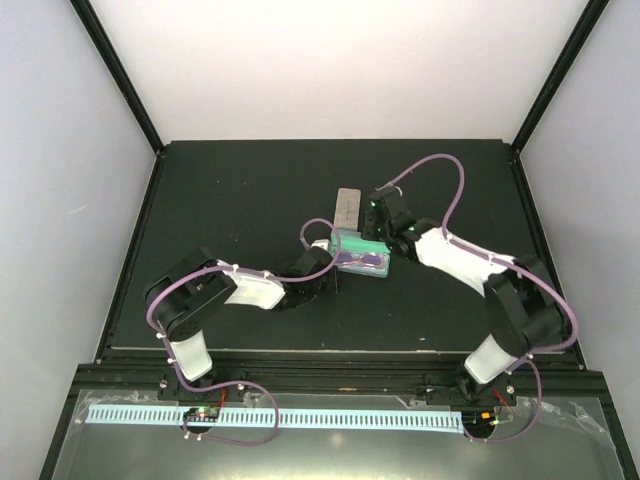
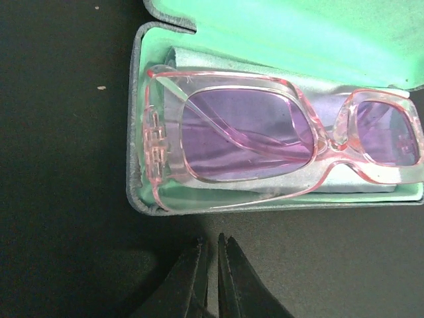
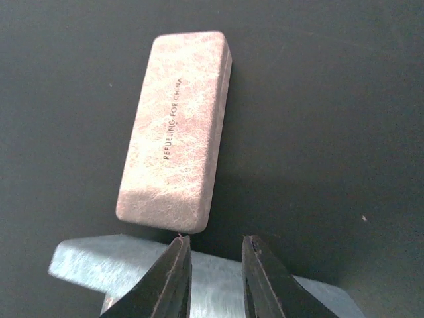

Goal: Organize the sunglasses
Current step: Close the sunglasses case at the center of the board.

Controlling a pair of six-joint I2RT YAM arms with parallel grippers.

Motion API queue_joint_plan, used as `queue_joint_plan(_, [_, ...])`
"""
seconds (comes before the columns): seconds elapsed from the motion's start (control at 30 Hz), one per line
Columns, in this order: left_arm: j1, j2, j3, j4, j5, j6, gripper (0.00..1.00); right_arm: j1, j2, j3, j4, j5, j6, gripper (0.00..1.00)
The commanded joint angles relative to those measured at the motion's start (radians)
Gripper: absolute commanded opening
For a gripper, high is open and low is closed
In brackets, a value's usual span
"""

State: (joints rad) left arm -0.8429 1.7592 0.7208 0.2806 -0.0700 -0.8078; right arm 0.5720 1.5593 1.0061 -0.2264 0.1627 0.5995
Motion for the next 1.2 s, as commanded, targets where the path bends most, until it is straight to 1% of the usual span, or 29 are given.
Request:
queue_joint_plan(0.0, [-0.016,0.032,0.005,0.049,-0.121,-0.012,0.06,-0.004,0.104,0.071,-0.04,0.023,-0.033,0.24])
queue_joint_plan(0.13, [-0.021,0.063,0.015,0.068,-0.122,-0.012,0.06,-0.004,0.148,0.067,-0.041,-0.044,-0.034,0.23])
queue_joint_plan(0.37, [-0.027,0.105,0.03,0.102,-0.14,-0.016,0.06,0.002,0.103,-0.035,-0.021,-0.155,-0.001,0.23])
queue_joint_plan(0.57, [-0.029,0.131,0.043,0.118,-0.148,-0.022,0.06,0.04,0.064,-0.116,0.016,-0.195,0.038,0.22])
queue_joint_plan(0.77, [-0.03,0.14,0.04,0.123,-0.142,-0.029,0.06,0.054,0.063,-0.136,0.02,-0.257,0.049,0.22])
queue_joint_plan(0.87, [-0.029,0.133,0.035,0.121,-0.142,-0.029,0.06,0.053,0.056,-0.129,-0.004,-0.265,0.036,0.22])
queue_joint_plan(1.0, [-0.028,0.081,0.01,0.116,-0.146,-0.02,0.07,0.054,0.013,-0.115,-0.043,-0.181,0.012,0.22])
queue_joint_plan(1.1, [-0.025,-0.007,-0.021,0.074,-0.162,0.007,0.11,0.052,-0.012,-0.104,-0.054,-0.112,-0.032,0.28])
queue_joint_plan(1.17, [-0.021,-0.09,-0.037,0.025,-0.181,0.036,0.18,0.052,-0.006,-0.103,-0.053,-0.079,-0.071,0.45])
